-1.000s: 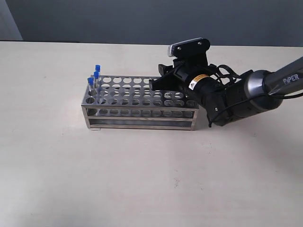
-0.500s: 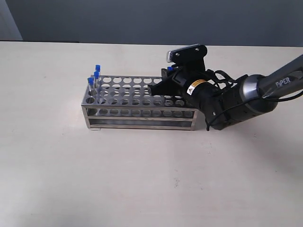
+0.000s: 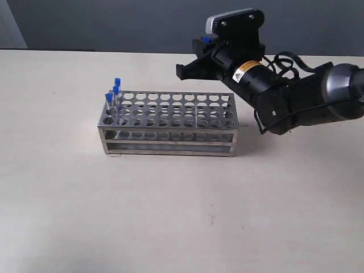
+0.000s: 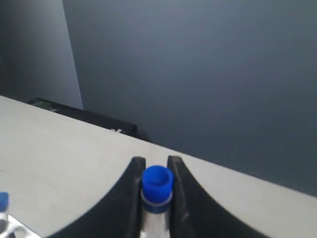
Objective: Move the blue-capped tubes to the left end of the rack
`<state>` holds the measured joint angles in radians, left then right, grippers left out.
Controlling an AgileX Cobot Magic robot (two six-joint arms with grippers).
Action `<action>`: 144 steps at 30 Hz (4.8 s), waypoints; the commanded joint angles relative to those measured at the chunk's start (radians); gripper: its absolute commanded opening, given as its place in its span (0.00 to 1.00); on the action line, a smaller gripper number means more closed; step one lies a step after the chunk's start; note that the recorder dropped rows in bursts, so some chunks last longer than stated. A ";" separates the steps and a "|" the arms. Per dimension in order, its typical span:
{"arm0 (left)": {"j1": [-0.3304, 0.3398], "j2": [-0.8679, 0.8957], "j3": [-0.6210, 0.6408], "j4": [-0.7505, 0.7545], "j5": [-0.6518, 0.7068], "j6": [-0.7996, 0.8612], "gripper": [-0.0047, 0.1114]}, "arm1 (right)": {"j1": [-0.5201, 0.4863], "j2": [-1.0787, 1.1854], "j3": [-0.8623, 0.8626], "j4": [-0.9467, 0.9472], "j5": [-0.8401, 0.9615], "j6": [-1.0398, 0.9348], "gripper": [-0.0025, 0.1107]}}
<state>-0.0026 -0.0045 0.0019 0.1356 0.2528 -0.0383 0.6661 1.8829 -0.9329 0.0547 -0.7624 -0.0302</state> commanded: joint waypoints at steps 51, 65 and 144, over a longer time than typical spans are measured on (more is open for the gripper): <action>-0.007 0.004 -0.002 0.000 -0.014 -0.003 0.04 | 0.263 0.239 -0.318 -0.340 0.212 0.252 0.02; -0.007 0.004 -0.002 0.000 -0.014 -0.003 0.04 | 0.263 0.266 -0.318 -0.320 0.203 0.252 0.02; -0.007 0.004 -0.002 0.000 -0.014 -0.003 0.04 | -0.595 -1.451 0.504 -0.199 1.069 0.137 0.02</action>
<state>-0.0026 -0.0045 0.0019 0.1356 0.2528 -0.0383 0.0986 0.4754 -0.4873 -0.1478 0.3173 0.1037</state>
